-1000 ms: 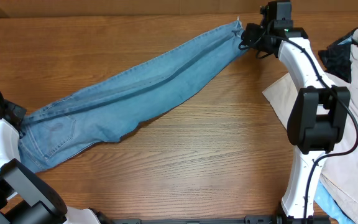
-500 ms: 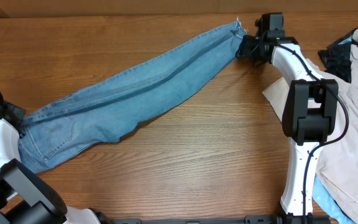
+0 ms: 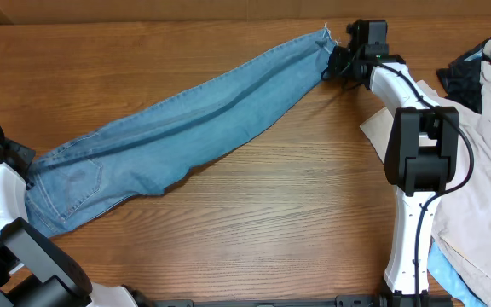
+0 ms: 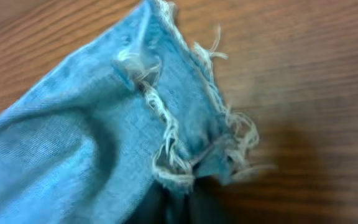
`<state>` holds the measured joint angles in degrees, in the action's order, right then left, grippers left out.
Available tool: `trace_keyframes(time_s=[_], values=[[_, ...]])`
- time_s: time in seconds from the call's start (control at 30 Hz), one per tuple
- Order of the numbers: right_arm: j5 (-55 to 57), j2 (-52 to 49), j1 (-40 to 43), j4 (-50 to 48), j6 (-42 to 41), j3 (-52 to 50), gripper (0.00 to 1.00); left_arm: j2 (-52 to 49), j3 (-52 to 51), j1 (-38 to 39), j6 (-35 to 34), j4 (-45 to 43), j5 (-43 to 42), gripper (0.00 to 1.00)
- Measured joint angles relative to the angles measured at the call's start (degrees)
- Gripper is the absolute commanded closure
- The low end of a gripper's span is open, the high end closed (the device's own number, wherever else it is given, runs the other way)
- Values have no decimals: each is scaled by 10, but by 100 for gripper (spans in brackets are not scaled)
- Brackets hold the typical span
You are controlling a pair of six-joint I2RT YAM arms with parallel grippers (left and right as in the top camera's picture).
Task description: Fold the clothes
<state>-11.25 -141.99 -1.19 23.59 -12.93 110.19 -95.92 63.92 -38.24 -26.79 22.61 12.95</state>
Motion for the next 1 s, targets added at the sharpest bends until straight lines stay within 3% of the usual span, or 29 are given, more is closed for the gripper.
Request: trace_keyframes(time_s=[0.13, 0.43, 0.73, 1.0], values=[[34, 3, -2, 67, -33, 16, 96, 0, 0, 0, 10, -10, 0, 96], [151, 48, 4, 338, -147, 26, 96, 0, 0, 1, 55, -52, -12, 96], [185, 57, 12, 484, -202, 24, 96, -10, 0, 8, 78, -119, -36, 96], [196, 57, 11, 523, -223, 22, 96, -62, 0, 8, 87, -150, -49, 96]])
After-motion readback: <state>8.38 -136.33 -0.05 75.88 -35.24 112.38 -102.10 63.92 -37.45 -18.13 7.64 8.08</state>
